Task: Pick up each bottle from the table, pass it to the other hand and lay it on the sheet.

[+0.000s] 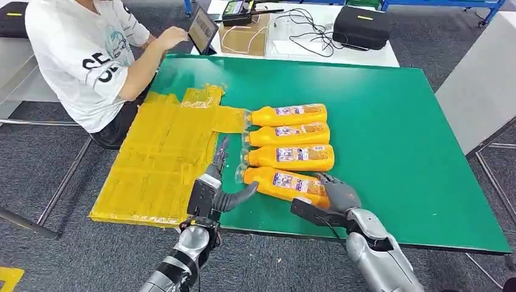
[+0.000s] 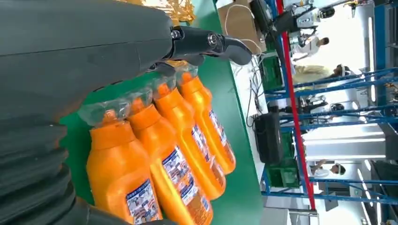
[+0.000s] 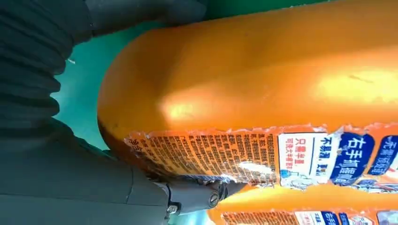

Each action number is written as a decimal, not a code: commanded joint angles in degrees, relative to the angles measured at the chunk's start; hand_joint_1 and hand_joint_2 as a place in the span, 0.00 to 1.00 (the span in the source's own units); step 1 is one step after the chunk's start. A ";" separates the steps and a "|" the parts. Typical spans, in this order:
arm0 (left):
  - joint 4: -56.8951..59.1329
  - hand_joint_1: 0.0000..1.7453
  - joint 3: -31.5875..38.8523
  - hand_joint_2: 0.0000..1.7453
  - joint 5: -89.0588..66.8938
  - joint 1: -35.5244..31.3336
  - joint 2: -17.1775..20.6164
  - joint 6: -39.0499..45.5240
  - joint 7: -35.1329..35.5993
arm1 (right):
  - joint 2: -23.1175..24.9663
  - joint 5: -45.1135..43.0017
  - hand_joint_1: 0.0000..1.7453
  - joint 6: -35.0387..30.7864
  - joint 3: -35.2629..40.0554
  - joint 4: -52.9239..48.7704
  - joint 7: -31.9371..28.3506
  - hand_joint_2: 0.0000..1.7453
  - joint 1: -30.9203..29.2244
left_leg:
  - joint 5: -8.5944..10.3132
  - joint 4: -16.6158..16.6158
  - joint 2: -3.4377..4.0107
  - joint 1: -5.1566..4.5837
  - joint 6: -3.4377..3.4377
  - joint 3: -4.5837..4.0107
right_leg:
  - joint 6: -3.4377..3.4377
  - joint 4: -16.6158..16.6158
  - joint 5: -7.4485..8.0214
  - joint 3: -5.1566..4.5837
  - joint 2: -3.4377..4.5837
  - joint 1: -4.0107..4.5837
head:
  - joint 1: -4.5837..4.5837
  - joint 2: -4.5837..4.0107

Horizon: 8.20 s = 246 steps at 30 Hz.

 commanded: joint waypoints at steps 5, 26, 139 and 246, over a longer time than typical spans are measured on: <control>3.90 0.00 2.14 1.00 -0.85 -2.97 1.10 2.15 0.50 | 3.77 -12.55 1.00 -5.11 -4.74 -5.35 -5.89 1.00 3.33 | -0.08 -0.02 -0.01 0.10 -0.14 0.15 | -0.12 -0.03 -0.11 0.22 -0.06 0.11 | 0.00 0.00; 6.27 0.00 0.79 1.00 -1.97 -5.63 2.81 5.42 2.14 | 20.68 -34.42 1.00 -17.80 -7.88 -3.64 -19.74 1.00 1.77 | -0.07 -0.01 0.16 0.08 -0.12 -0.52 | -0.03 0.09 -0.10 -0.45 0.12 0.06 | 0.00 -0.02; 37.07 0.00 2.43 0.00 -54.27 -19.22 31.11 -2.17 12.31 | 21.18 -44.76 0.00 -10.77 -5.23 7.03 -26.18 1.00 -10.77 | 0.00 -0.16 0.50 0.07 -0.31 0.05 | -0.29 0.28 0.00 -0.18 0.36 0.05 | 0.04 0.00; 13.82 0.00 16.54 1.00 0.03 -13.17 12.11 -15.38 4.37 | 16.68 -30.26 1.00 -14.21 -3.95 -4.58 -19.59 1.00 0.72 | -0.06 0.07 0.15 0.17 -0.33 -0.56 | -0.32 0.34 -0.16 -0.63 0.07 0.17 | 0.02 -0.02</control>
